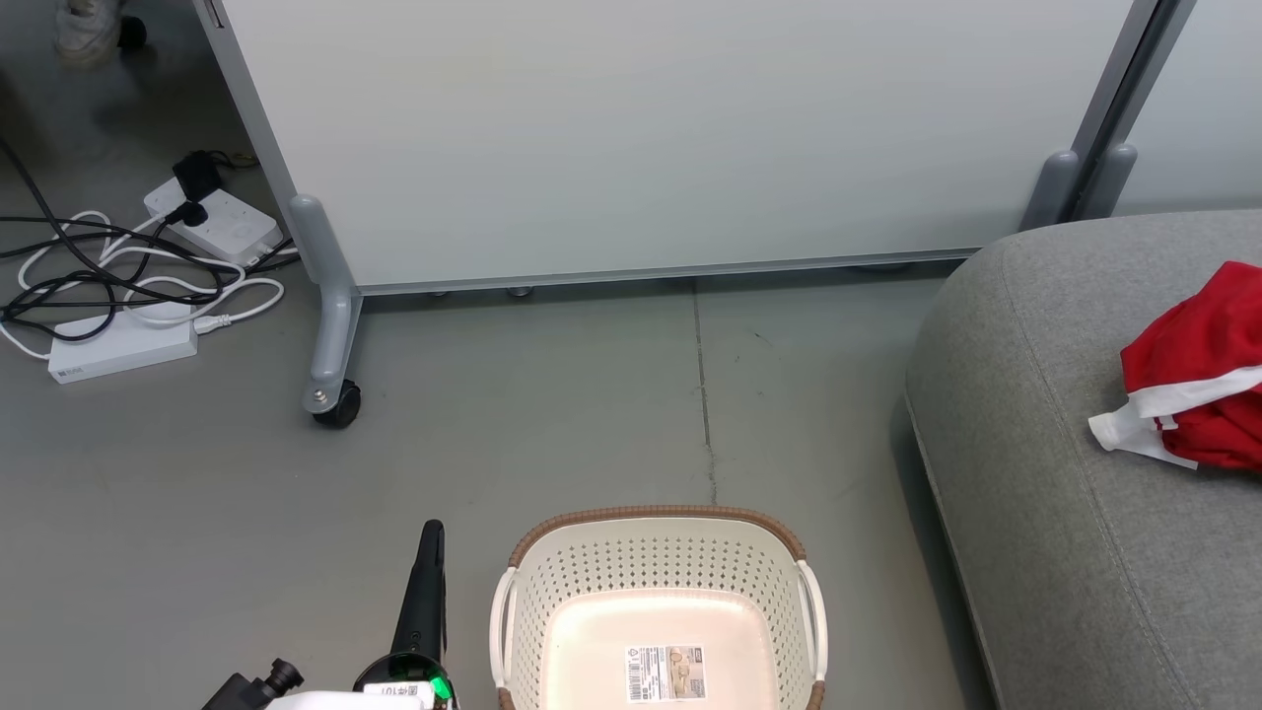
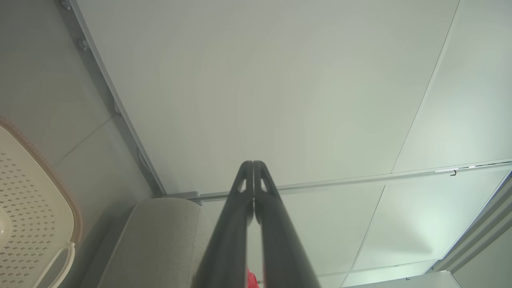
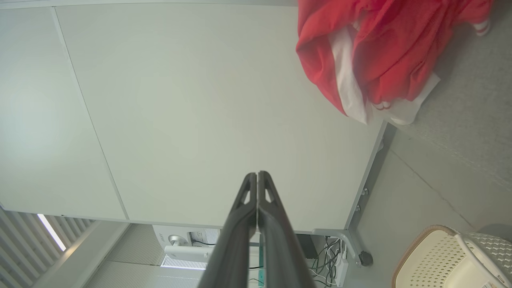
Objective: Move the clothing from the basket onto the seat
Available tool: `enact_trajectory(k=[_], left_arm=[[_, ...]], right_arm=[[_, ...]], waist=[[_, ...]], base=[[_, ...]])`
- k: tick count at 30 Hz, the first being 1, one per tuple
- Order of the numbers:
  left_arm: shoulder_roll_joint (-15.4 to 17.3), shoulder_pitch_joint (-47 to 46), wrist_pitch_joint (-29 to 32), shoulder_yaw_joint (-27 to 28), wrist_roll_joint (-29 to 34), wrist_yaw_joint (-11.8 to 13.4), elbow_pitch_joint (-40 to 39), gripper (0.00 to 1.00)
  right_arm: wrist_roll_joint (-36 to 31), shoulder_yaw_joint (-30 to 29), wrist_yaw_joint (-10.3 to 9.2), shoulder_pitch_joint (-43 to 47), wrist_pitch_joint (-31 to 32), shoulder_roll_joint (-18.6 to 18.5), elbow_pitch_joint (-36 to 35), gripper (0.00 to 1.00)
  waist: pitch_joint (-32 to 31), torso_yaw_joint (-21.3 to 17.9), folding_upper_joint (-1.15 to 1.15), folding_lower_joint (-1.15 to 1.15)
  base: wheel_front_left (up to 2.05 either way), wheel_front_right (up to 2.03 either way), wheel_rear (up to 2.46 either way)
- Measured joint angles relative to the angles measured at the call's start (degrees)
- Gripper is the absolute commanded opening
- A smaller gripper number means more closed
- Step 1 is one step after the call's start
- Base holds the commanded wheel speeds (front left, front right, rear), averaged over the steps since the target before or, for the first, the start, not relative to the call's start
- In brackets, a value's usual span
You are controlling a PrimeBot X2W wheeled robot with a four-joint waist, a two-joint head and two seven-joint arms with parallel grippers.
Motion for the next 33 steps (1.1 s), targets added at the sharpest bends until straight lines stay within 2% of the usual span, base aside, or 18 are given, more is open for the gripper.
enact_trajectory(k=[33], left_arm=[[0.00, 0.00, 0.00, 0.00, -0.01, 0.00, 0.00, 0.00]], right_arm=[[-0.60, -0.60, 0.00, -0.36, 0.49, 0.31, 0.01, 0.00]], waist=[[0.00, 0.00, 0.00, 0.00]], base=[[0.00, 0.00, 0.00]])
